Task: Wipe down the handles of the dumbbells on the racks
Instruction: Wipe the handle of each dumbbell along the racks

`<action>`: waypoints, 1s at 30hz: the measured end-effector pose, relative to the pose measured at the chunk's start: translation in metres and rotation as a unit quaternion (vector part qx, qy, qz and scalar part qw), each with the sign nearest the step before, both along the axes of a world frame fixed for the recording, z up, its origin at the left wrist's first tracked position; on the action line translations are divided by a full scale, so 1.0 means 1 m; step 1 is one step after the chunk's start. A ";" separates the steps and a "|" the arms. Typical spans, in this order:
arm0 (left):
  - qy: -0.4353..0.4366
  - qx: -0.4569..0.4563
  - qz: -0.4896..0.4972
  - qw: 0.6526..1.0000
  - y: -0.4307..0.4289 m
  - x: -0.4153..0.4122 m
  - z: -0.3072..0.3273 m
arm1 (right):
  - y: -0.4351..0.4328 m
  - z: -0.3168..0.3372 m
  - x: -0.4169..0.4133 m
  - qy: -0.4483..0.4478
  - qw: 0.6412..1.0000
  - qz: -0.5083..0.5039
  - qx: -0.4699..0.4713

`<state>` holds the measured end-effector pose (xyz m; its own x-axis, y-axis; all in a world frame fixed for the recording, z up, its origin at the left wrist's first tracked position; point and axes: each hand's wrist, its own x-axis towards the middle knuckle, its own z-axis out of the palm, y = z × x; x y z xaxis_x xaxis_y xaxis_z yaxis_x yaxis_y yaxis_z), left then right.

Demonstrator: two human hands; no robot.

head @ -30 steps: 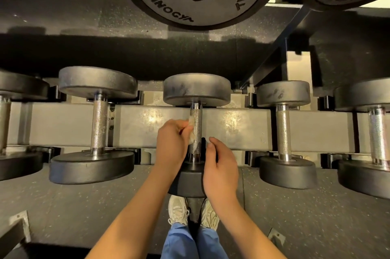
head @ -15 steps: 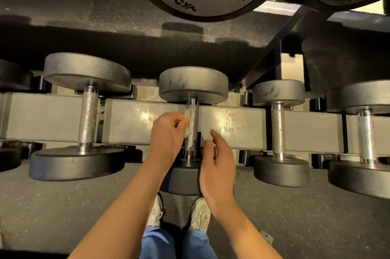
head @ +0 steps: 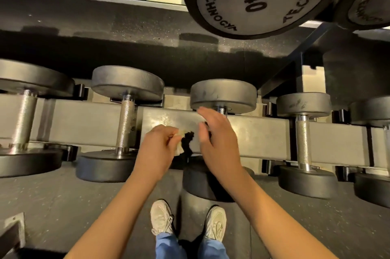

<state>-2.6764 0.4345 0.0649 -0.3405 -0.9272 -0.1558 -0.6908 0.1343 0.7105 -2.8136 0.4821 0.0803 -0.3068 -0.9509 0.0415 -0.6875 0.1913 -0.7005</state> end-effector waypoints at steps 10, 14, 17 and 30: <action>-0.087 -0.123 0.116 0.982 -0.076 0.087 0.000 | -0.102 0.025 0.046 0.019 0.983 0.171 0.062; -0.083 -0.097 0.096 0.987 -0.083 0.077 -0.012 | -0.101 0.014 0.055 -0.041 0.985 0.152 0.068; -0.117 -0.090 0.099 0.984 -0.074 0.080 -0.013 | -0.102 0.013 0.054 -0.051 0.987 0.137 0.064; -0.029 -0.057 0.130 0.989 -0.100 0.085 -0.010 | -0.102 0.008 0.062 -0.079 0.988 0.109 0.078</action>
<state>-2.5918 0.3345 0.0546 -0.0813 -0.9950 -0.0584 -0.7518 0.0228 0.6590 -2.7511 0.3805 0.0879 -0.0857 -0.9859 -0.1437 -0.6090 0.1660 -0.7756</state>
